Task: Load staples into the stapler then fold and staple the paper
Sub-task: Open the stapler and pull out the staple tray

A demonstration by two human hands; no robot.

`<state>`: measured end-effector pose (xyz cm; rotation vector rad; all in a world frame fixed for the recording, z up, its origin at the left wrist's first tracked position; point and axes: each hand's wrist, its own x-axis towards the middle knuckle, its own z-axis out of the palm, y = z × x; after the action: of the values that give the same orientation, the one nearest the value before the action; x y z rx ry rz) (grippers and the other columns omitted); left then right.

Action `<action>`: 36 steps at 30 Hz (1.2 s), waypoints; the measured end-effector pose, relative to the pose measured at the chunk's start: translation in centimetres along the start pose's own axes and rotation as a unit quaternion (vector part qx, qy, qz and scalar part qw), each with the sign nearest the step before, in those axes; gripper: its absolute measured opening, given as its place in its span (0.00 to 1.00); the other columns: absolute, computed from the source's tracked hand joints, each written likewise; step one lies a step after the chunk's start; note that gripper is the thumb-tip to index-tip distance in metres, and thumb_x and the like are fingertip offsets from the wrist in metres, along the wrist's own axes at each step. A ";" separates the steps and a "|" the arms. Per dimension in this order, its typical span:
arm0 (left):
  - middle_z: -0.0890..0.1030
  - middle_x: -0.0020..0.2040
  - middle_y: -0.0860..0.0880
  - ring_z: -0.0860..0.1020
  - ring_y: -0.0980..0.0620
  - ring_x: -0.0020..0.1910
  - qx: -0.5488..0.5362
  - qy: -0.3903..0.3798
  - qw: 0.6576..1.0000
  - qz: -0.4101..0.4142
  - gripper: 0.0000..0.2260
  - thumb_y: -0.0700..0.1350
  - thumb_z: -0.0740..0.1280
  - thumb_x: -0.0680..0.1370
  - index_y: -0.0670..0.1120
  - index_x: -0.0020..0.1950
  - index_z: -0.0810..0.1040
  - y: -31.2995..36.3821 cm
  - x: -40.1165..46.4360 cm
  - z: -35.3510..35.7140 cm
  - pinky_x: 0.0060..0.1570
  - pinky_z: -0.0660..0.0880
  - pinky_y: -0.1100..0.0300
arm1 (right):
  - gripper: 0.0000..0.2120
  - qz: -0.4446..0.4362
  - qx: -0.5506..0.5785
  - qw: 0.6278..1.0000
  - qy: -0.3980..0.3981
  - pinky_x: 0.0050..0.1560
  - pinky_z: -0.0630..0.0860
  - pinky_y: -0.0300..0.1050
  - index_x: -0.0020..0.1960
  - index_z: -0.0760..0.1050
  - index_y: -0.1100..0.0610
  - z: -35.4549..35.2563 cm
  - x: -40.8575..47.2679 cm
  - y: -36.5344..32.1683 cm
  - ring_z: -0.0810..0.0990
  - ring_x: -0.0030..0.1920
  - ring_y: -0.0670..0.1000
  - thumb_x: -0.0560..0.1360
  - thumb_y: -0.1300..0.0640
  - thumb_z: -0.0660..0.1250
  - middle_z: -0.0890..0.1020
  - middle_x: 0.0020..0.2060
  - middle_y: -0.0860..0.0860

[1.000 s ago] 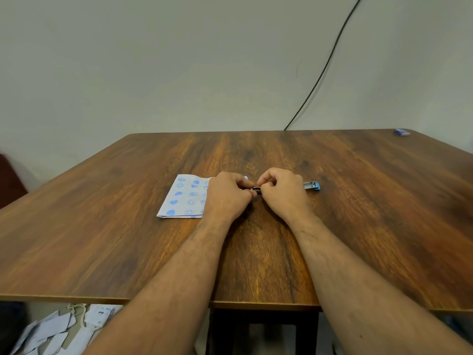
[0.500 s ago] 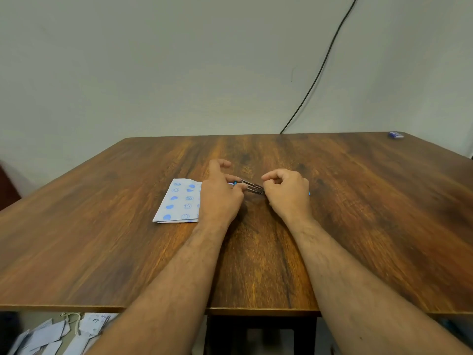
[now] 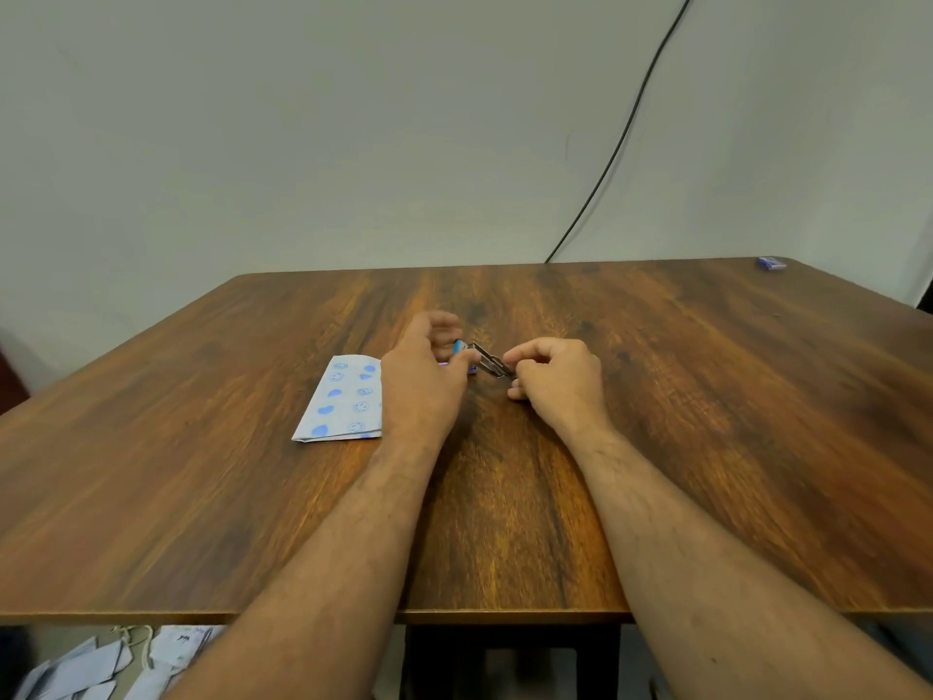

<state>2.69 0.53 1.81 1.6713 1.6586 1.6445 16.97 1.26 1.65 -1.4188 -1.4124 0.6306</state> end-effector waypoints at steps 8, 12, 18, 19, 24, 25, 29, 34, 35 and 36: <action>0.82 0.42 0.59 0.81 0.60 0.45 0.007 -0.001 1.000 -0.005 0.06 0.43 0.73 0.76 0.55 0.44 0.82 -0.4 0.3 0.0 0.48 0.77 0.65 | 0.23 -0.066 0.000 0.995 -0.068 0.34 0.80 0.35 0.56 0.86 0.47 0.0 -0.1 0.1 0.83 0.32 0.47 0.76 0.69 0.60 0.85 0.49 0.45; 0.83 0.45 0.57 0.81 0.60 0.47 0.014 0.002 1.000 -0.023 0.07 0.41 0.72 0.76 0.53 0.47 0.81 -0.5 0.3 0.0 0.50 0.78 0.63 | 0.25 -0.085 -0.038 0.993 -0.073 0.39 0.81 0.37 0.56 0.85 0.45 0.2 -0.1 0.1 0.83 0.33 0.48 0.76 0.69 0.59 0.85 0.49 0.48; 0.82 0.58 0.50 0.78 0.53 0.53 0.100 -0.055 0.993 -0.031 0.15 0.37 0.67 0.76 0.49 0.59 0.85 -0.5 -0.2 0.3 0.55 0.73 0.61 | 0.17 -0.031 -0.024 0.999 0.005 0.43 0.80 0.34 0.59 0.84 0.54 0.3 0.2 0.4 0.86 0.38 0.51 0.75 0.63 0.64 0.87 0.45 0.53; 0.82 0.57 0.50 0.77 0.54 0.50 0.112 -0.063 0.991 -0.029 0.14 0.38 0.67 0.76 0.49 0.57 0.86 -0.4 -0.3 0.4 0.51 0.71 0.62 | 0.16 -0.019 -0.036 0.999 0.023 0.53 0.81 0.40 0.58 0.85 0.54 0.2 0.3 0.5 0.86 0.45 0.54 0.74 0.61 0.65 0.88 0.47 0.53; 0.83 0.48 0.51 0.77 0.55 0.43 0.095 -0.065 0.991 -0.070 0.14 0.38 0.66 0.72 0.49 0.52 0.87 -0.1 -0.5 0.4 0.36 0.67 0.68 | 0.17 0.046 -0.140 0.988 0.044 0.55 0.78 0.46 0.51 0.87 0.52 0.0 0.3 0.0 0.83 0.53 0.57 0.69 0.48 0.65 0.87 0.50 0.51; 0.82 0.46 0.52 0.77 0.55 0.42 0.091 -0.065 0.991 -0.076 0.14 0.38 0.66 0.72 0.49 0.51 0.87 0.0 -0.5 0.3 0.36 0.68 0.67 | 0.18 0.054 -0.166 0.984 0.039 0.53 0.80 0.48 0.49 0.87 0.53 0.0 0.2 -0.1 0.83 0.50 0.57 0.68 0.47 0.64 0.87 0.47 0.52; 0.82 0.45 0.53 0.78 0.54 0.43 0.080 -0.090 0.991 -0.061 0.09 0.40 0.67 0.70 0.50 0.47 0.83 0.0 -0.8 0.2 0.38 0.70 0.63 | 0.17 0.046 -0.228 0.973 0.008 0.49 0.81 0.49 0.45 0.86 0.56 -0.1 -0.1 -0.5 0.83 0.44 0.57 0.66 0.47 0.64 0.86 0.42 0.54; 0.82 0.48 0.53 0.78 0.54 0.49 0.084 -0.100 0.991 -0.009 0.24 0.37 0.66 0.70 0.49 0.66 0.77 0.2 -0.9 0.2 0.52 0.74 0.61 | 0.17 -0.071 -0.179 0.981 0.024 0.61 0.73 0.44 0.58 0.85 0.55 -0.9 -0.1 0.1 0.80 0.56 0.54 0.70 0.60 0.69 0.81 0.55 0.53; 0.81 0.47 0.55 0.78 0.54 0.48 0.076 -0.081 0.994 0.010 0.27 0.36 0.66 0.70 0.50 0.69 0.74 0.2 -0.9 0.2 0.52 0.73 0.62 | 0.19 -0.107 -0.157 0.981 0.027 0.61 0.74 0.42 0.61 0.83 0.55 -1.0 -0.2 0.2 0.80 0.56 0.52 0.71 0.62 0.68 0.78 0.56 0.51; 0.80 0.45 0.56 0.78 0.55 0.47 0.067 -0.064 0.995 0.024 0.29 0.35 0.66 0.70 0.52 0.71 0.73 0.2 -0.9 0.1 0.51 0.73 0.62 | 0.20 -0.136 -0.139 0.981 0.027 0.62 0.75 0.41 0.64 0.81 0.55 -0.9 -0.2 0.3 0.79 0.55 0.50 0.73 0.63 0.68 0.75 0.56 0.49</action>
<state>3.12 -0.21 1.46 1.8512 1.7112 1.4420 17.88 0.90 1.68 -1.4094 -1.6612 0.2229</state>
